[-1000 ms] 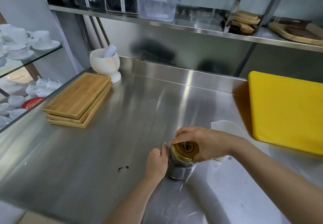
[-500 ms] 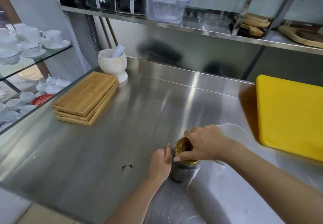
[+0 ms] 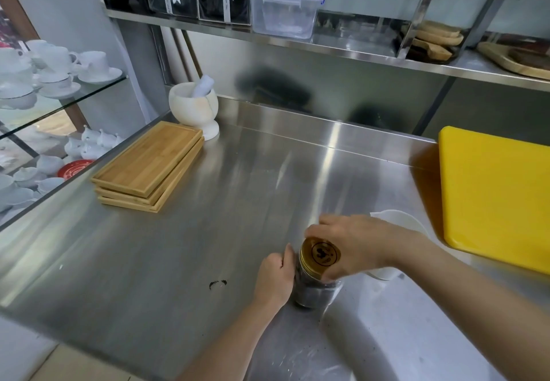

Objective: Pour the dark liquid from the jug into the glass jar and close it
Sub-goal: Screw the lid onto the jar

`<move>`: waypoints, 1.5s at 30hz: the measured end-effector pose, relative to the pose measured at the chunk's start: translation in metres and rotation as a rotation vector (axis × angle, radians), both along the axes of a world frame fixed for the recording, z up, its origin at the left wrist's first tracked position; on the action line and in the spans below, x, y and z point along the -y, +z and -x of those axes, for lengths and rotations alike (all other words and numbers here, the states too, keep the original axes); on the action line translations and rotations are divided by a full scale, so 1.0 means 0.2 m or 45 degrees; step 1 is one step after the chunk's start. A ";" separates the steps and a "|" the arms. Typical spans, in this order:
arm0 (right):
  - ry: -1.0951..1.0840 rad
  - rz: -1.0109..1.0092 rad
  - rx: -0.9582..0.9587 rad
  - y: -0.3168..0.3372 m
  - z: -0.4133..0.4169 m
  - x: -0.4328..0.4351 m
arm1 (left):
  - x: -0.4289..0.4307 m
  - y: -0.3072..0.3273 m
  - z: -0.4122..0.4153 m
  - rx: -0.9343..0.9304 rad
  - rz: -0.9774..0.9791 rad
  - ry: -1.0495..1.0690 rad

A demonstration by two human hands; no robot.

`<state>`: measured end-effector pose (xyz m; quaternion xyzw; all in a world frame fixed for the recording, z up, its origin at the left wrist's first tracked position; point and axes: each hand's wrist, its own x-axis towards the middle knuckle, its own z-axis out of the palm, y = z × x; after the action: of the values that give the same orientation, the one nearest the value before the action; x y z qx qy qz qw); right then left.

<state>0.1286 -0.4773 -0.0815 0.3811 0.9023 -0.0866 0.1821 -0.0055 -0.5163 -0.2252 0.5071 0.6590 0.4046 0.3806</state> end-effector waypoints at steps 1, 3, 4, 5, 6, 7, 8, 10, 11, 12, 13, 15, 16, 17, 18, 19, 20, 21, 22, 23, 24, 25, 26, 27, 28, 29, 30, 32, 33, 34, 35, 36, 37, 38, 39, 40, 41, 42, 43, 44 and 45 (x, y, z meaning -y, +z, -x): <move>-0.023 -0.096 0.068 -0.01 0.01 0.00 | 0.00 0.00 0.00 0.011 -0.003 -0.005; -0.036 -0.269 0.144 -0.03 0.03 0.01 | 0.00 -0.01 0.00 0.032 0.001 -0.013; -0.041 -0.327 0.144 -0.05 0.04 0.02 | 0.00 -0.01 0.00 0.043 0.006 -0.012; -0.048 -0.371 0.140 -0.06 0.05 0.02 | 0.00 -0.01 0.00 0.057 0.008 -0.008; -0.064 -0.405 0.132 -0.06 0.05 0.02 | 0.01 -0.01 0.00 0.069 0.007 -0.006; -0.088 -0.424 0.120 -0.06 0.05 0.01 | 0.01 -0.01 0.00 0.070 0.009 -0.004; -0.114 -0.417 0.099 -0.06 0.04 0.00 | 0.01 -0.01 0.00 0.063 0.009 -0.003; -0.088 -0.306 0.037 -0.04 0.01 -0.02 | 0.01 0.00 0.00 0.039 0.001 -0.009; -0.041 -0.200 0.016 -0.03 -0.01 -0.02 | 0.01 0.00 0.00 0.026 -0.005 -0.015; 0.013 -0.098 -0.023 -0.01 -0.02 -0.02 | 0.01 0.01 0.00 0.012 -0.010 -0.018; 0.060 -0.016 -0.065 0.00 -0.02 -0.01 | 0.01 0.01 0.00 0.001 -0.015 -0.015; 0.117 0.083 -0.103 0.01 -0.03 -0.01 | 0.02 0.01 0.00 -0.011 -0.024 -0.008; 0.125 0.108 -0.102 0.01 -0.03 -0.01 | 0.02 0.01 0.00 -0.010 -0.024 -0.007; 0.122 0.120 -0.098 0.00 -0.03 -0.01 | 0.01 0.01 0.00 -0.004 -0.021 -0.009; 0.117 0.122 -0.098 0.00 -0.03 -0.01 | 0.01 0.01 0.00 0.003 -0.018 -0.011; 0.114 0.113 -0.101 -0.01 -0.03 -0.01 | 0.01 0.00 0.00 0.005 -0.016 -0.014; 0.107 0.095 -0.100 -0.01 -0.03 -0.01 | 0.01 0.00 0.00 0.005 -0.017 -0.018; 0.094 0.071 -0.090 -0.01 -0.02 -0.01 | 0.01 -0.01 0.00 0.008 -0.020 -0.022; 0.071 0.042 -0.067 -0.02 -0.02 0.00 | 0.01 -0.01 0.00 0.013 -0.027 -0.028; 0.040 0.005 -0.030 -0.02 -0.01 0.00 | 0.01 -0.01 0.01 0.021 -0.032 -0.033; 0.005 -0.045 0.016 -0.03 0.00 0.01 | 0.00 -0.02 0.01 0.029 -0.033 -0.037; -0.023 -0.112 0.058 -0.04 0.01 0.01 | 0.00 -0.02 0.01 0.038 -0.031 -0.038; -0.042 -0.195 0.091 -0.06 0.02 0.02 | 0.00 -0.02 0.01 0.048 -0.027 -0.041; -0.056 -0.278 0.108 -0.07 0.03 0.03 | 0.00 -0.03 0.01 0.065 -0.025 -0.046; -0.074 -0.343 0.113 -0.07 0.04 0.04 | 0.00 -0.03 0.01 0.080 -0.028 -0.052; -0.098 -0.384 0.117 -0.08 0.06 0.05 | 0.00 -0.02 0.01 0.082 -0.032 -0.059; -0.130 -0.405 0.117 -0.09 0.07 0.05 | 0.00 -0.02 0.01 0.070 -0.037 -0.062; -0.198 -0.435 0.073 -0.09 0.08 0.05 | 0.00 -0.03 0.01 0.032 -0.050 -0.055; -0.225 -0.453 0.043 -0.09 0.07 0.04 | 0.00 -0.03 0.01 0.023 -0.052 -0.051; -0.250 -0.453 0.010 -0.08 0.06 0.02 | 0.00 -0.03 0.01 0.024 -0.050 -0.047; -0.262 -0.413 -0.016 -0.07 0.04 0.01 | -0.01 -0.03 0.01 0.030 -0.044 -0.045; -0.270 -0.314 -0.049 -0.06 0.02 0.00 | -0.01 -0.03 0.01 0.039 -0.039 -0.044; -0.288 -0.133 -0.077 -0.04 0.00 -0.01 | 0.00 -0.03 0.01 0.052 -0.035 -0.046; -0.287 0.054 -0.125 -0.02 -0.01 -0.01 | 0.00 -0.03 0.01 0.062 -0.033 -0.048; -0.260 0.180 -0.159 -0.01 -0.02 -0.01 | 0.00 -0.03 0.01 0.067 -0.034 -0.051; -0.209 0.230 -0.169 -0.01 -0.03 0.00 | 0.00 -0.03 0.01 0.068 -0.037 -0.054; -0.150 0.226 -0.155 -0.02 -0.04 0.00 | 0.00 -0.03 0.01 0.069 -0.041 -0.055; -0.092 0.192 -0.142 -0.03 -0.04 0.01 | 0.00 -0.03 0.01 0.070 -0.045 -0.054; -0.043 0.152 -0.137 -0.04 -0.04 0.01 | 0.00 -0.03 0.01 0.070 -0.049 -0.054; -0.015 0.117 -0.140 -0.06 -0.04 0.02 | 0.00 -0.03 0.01 0.066 -0.051 -0.054; -0.021 0.091 -0.133 -0.06 -0.03 0.02 | 0.00 -0.03 0.01 0.062 -0.052 -0.056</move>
<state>0.1355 -0.4814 -0.0936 0.3768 0.9037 -0.1401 0.1474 -0.0069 -0.5160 -0.2304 0.5189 0.6300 0.4218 0.3949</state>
